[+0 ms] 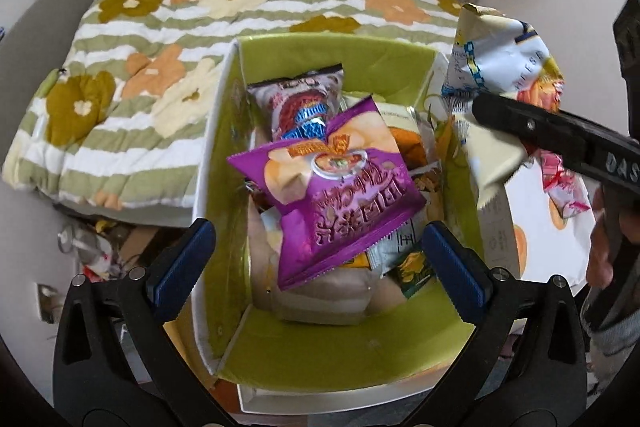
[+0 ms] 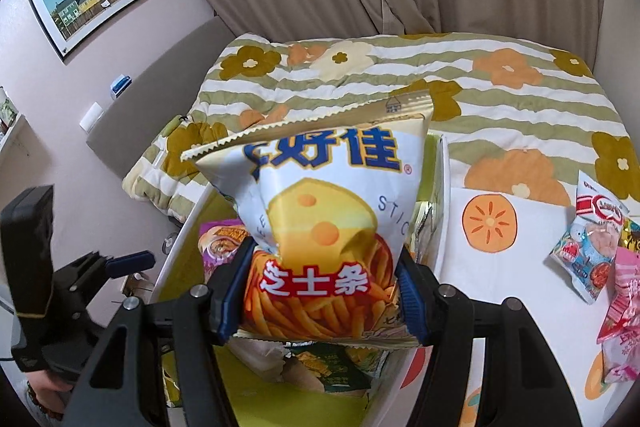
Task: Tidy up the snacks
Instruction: 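Lift both bags over the green box and release them inside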
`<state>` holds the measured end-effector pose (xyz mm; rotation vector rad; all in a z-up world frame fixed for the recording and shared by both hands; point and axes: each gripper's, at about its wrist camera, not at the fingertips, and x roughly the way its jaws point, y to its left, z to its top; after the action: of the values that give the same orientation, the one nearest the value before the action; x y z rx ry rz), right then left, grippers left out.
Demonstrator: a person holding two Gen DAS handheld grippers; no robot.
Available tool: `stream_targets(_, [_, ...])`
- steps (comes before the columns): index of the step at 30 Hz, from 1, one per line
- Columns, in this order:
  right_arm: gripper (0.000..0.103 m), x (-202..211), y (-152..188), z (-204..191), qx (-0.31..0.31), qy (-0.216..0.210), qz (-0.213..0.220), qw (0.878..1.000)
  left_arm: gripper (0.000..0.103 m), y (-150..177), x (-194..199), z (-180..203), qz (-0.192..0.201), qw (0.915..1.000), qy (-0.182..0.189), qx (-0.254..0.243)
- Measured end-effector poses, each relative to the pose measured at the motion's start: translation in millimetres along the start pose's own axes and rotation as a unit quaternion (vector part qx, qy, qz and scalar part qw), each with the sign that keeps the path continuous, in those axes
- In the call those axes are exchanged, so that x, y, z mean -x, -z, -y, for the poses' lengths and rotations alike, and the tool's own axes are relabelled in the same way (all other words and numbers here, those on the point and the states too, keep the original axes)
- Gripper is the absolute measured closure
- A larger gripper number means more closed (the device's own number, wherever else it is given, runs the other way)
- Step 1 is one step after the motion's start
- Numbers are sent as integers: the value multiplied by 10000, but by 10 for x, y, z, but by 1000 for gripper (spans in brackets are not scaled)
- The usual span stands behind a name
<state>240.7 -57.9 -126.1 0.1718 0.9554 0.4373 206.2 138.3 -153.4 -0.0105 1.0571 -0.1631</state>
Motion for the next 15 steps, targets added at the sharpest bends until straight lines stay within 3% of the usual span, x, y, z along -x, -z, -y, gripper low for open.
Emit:
stream_targets(6, [43,-79,-248,26,183,93,-81,9998,0,-89,28,-52,127,9997,-111,167])
stream_targets(10, [42,-280,-345,42,287,160,-380,9987,0,-125,7,-81,146,9993,-206,263])
stream_targets(12, [34,-363,-346,50,323,195,-532,9979,1,-135,-11,-103,123,9992,-234,296])
stream_targets(14, [4,-376,-321,64,336,219,-469,9981,0,-141,-31,-131,100,9990,-259,343])
stream_targets(15, [0,-360,-303,66,350,196,-410,9984,0,-135,-40,-148,81,9989,-254,379])
